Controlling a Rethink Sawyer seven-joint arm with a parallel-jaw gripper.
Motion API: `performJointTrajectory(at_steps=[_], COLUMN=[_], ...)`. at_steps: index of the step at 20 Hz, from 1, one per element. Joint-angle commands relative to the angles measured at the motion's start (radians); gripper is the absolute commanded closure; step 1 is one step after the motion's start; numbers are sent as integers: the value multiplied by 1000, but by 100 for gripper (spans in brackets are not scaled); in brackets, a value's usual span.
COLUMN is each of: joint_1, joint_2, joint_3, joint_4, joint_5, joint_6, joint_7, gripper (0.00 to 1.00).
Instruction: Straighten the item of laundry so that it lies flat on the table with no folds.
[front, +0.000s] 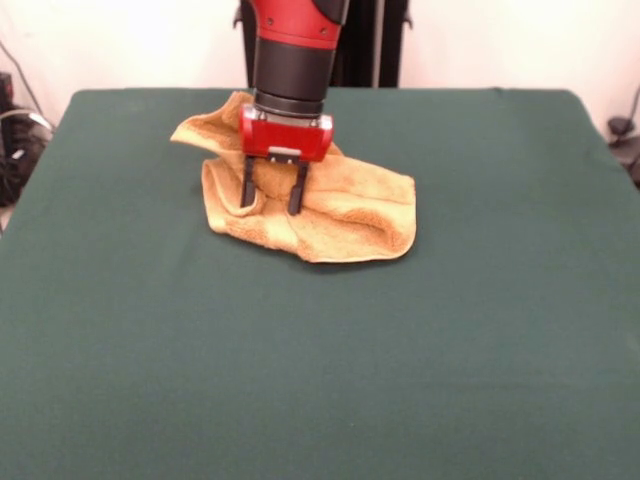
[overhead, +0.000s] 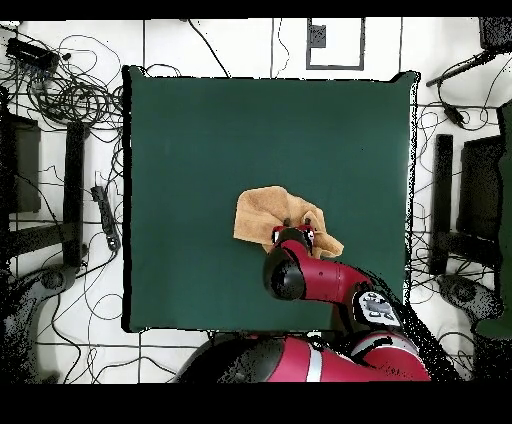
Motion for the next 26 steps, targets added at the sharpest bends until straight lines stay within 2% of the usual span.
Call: performJointTrajectory(at_steps=[1, 6, 12, 14, 19, 26], joint_1=[8, 19, 4, 0, 29, 50], joint_2=[96, 67, -103, -125, -154, -121], joint_3=[85, 82, 120, 131, 141, 136], joint_4=[52, 59, 131, 139, 154, 129], joint_5=[11, 13, 23, 30, 45, 47], joint_6=[265, 275, 394, 405, 408, 377], joint_7=[104, 104, 99, 113, 154, 172], gripper=[0, 0, 0, 0, 0, 0])
